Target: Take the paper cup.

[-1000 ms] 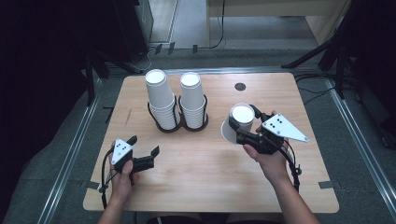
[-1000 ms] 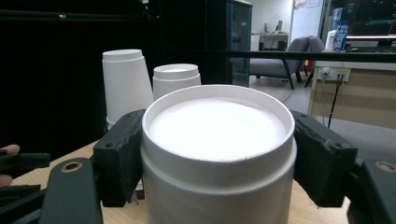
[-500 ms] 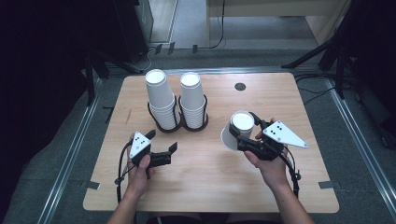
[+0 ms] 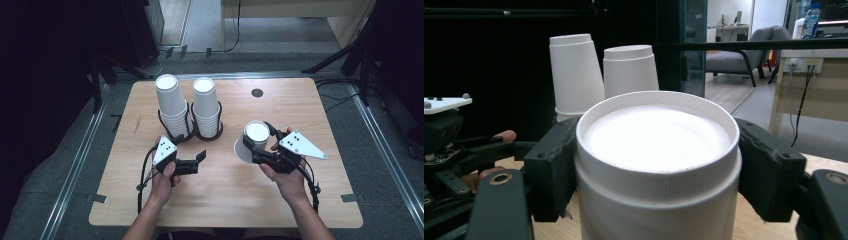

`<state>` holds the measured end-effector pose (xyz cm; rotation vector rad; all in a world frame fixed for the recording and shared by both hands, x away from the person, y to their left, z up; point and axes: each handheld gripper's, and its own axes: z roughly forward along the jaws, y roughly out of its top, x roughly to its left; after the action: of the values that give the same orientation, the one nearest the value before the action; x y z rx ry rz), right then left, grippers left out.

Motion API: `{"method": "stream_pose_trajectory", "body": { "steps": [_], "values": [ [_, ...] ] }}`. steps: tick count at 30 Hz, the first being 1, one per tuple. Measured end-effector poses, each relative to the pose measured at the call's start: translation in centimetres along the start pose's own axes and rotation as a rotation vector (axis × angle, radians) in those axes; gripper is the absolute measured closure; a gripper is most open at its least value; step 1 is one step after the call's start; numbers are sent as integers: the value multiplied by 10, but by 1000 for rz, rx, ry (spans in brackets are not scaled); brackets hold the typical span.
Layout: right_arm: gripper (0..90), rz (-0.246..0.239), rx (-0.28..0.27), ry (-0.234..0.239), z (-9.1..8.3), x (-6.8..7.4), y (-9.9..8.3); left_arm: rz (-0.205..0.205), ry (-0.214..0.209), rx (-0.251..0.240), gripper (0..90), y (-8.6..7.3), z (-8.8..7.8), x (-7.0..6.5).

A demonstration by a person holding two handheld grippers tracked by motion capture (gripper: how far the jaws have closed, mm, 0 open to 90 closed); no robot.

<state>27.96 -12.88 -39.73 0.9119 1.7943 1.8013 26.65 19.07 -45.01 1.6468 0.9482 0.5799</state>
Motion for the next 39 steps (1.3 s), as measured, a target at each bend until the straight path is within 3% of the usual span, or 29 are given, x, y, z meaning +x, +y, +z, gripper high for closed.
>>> {"method": "stream_pose_trajectory", "body": {
  "steps": [5,11,12,21,39],
  "values": [
    [263,6,9,24,4,6,-4,19,-60,9,22,-2,7,-12],
    [263,4,17,45,9,14,-7,28,-91,-4,17,-1,9,-21],
    [263,4,17,47,9,15,-8,25,-123,-9,13,-1,9,-23],
    [263,17,18,82,14,24,-10,58,-202,-10,13,-1,13,-37],
    [263,24,14,159,16,42,-10,99,-277,9,13,-3,19,-54]
  ]
}}
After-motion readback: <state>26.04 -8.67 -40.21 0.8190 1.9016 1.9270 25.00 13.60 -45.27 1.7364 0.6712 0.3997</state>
